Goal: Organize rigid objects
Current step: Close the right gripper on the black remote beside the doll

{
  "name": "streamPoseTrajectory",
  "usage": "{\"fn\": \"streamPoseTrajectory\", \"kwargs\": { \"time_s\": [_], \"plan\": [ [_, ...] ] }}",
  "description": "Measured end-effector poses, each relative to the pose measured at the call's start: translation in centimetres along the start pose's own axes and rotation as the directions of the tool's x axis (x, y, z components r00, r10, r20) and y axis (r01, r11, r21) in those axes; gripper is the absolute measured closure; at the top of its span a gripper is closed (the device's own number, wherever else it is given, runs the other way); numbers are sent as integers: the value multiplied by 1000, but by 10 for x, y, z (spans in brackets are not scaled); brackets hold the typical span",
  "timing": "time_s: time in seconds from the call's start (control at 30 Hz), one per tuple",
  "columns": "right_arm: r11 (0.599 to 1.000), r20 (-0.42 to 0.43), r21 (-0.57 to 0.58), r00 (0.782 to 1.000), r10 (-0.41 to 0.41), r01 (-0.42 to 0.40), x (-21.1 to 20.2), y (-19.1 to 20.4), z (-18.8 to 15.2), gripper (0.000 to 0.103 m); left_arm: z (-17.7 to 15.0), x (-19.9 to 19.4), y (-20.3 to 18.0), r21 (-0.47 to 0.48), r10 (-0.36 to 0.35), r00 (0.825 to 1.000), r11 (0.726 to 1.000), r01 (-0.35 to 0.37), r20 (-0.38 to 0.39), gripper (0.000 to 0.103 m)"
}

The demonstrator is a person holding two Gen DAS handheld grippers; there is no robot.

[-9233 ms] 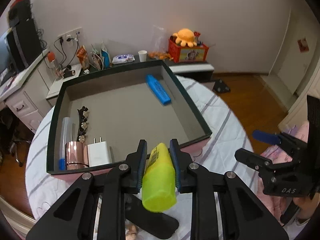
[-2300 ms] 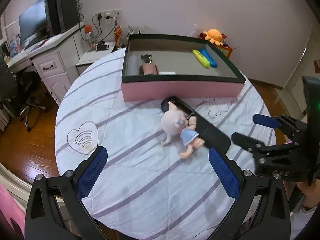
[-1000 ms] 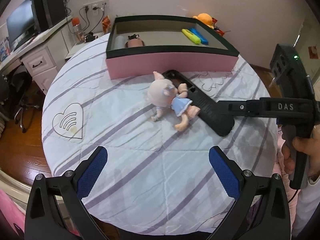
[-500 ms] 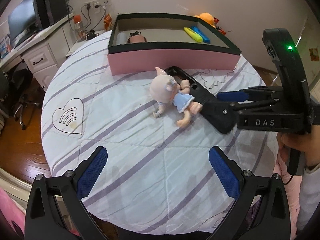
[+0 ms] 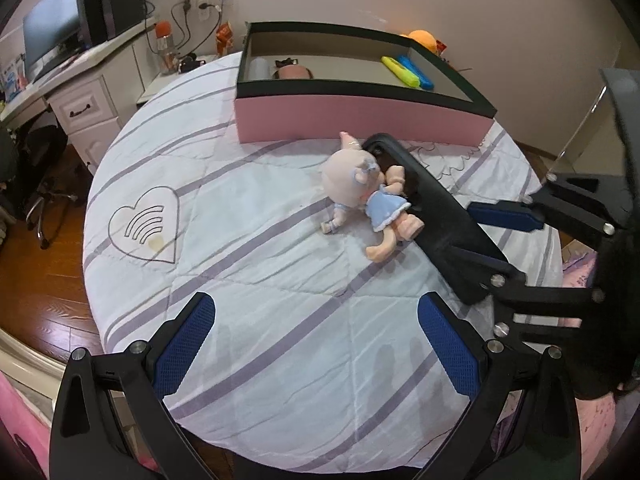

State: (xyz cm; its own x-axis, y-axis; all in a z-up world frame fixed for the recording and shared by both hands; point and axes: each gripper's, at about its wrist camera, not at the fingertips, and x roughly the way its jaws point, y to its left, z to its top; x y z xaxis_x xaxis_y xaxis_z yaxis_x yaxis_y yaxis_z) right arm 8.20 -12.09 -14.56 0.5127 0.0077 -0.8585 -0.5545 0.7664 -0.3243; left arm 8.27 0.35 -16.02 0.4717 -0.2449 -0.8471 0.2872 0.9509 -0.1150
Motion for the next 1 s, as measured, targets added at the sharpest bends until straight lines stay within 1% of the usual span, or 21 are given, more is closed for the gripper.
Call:
{"fn": "streamPoseTrajectory", "kwargs": {
  "time_s": [0.13, 0.2, 0.27, 0.3, 0.37, 0.4, 0.47, 0.5, 0.57, 0.6, 0.67, 0.7, 0.8, 0.83, 0.87, 0.9, 0.97, 1.0],
  "plan": [
    [998, 13, 47, 999, 42, -42, -10, 1, -4, 70, -3, -3, 7, -13, -2, 1000, 1000, 2, 3, 1],
    [995, 22, 66, 997, 71, -73, -13, 1, 0, 70, -5, -3, 10, -21, -3, 1000, 1000, 3, 4, 1],
    [988, 35, 90, 992, 123, -126, -12, 4, 3, 70, -7, -4, 13, -28, -4, 1000, 1000, 4, 5, 1],
    [980, 39, 105, 986, 163, -166, -12, 5, 3, 70, -8, -4, 15, -32, -4, 1000, 999, 4, 7, 1],
    [976, 33, 126, 984, 177, -180, -9, 8, 4, 70, -10, -6, 17, -39, -17, 1000, 999, 17, 10, 1],
    [976, 30, 138, 985, 168, -170, -6, 9, 3, 70, -10, -7, 17, -38, -18, 1000, 999, 18, 12, 1],
    [979, 27, 159, 991, 128, -131, -2, 12, 3, 70, -12, -8, 17, -31, -20, 1000, 999, 21, 13, 1],
    [982, 20, 161, 995, 97, -99, 1, 14, 3, 70, -13, -8, 17, -32, -21, 1000, 999, 22, 13, 1],
    [992, -14, 129, 1000, -5, 7, 9, 21, 1, 72, -13, -9, 17, -32, -25, 1000, 999, 25, 13, 1],
    [992, -29, 104, 998, -63, 65, 14, 25, 0, 73, -14, -9, 17, -29, -23, 1000, 999, 24, 13, 1],
    [984, -46, 59, 985, -166, 168, 18, 29, -3, 73, -14, -9, 17, -30, -28, 999, 999, 28, 15, 1],
    [974, -57, 30, 973, -223, 225, 20, 31, -5, 75, -13, -9, 16, -30, -30, 999, 999, 30, 15, 1],
    [952, -82, -14, 949, -305, 305, 26, 29, -11, 82, -12, -8, 14, -28, -35, 999, 999, 36, 13, 1],
    [947, -87, -13, 943, -320, 320, 28, 27, -13, 82, -11, -7, 11, -27, -37, 999, 999, 38, 12, 1],
    [947, -90, -3, 943, -320, 321, 28, 24, -15, 82, -10, -6, 9, -26, -39, 999, 999, 39, 13, 1],
    [954, -89, 16, 950, -298, 301, 27, 22, -17, 82, -9, -6, 8, -23, -41, 999, 999, 41, 12, 1],
    [981, -57, 107, 986, -158, 163, 18, 12, -18, 82, -7, -6, 3, -13, -44, 999, 999, 44, 10, 1],
    [982, -38, 171, 997, -71, 77, 13, 4, -19, 81, -6, -7, 0, -10, -43, 999, 999, 44, 12, 1]
  ]
}}
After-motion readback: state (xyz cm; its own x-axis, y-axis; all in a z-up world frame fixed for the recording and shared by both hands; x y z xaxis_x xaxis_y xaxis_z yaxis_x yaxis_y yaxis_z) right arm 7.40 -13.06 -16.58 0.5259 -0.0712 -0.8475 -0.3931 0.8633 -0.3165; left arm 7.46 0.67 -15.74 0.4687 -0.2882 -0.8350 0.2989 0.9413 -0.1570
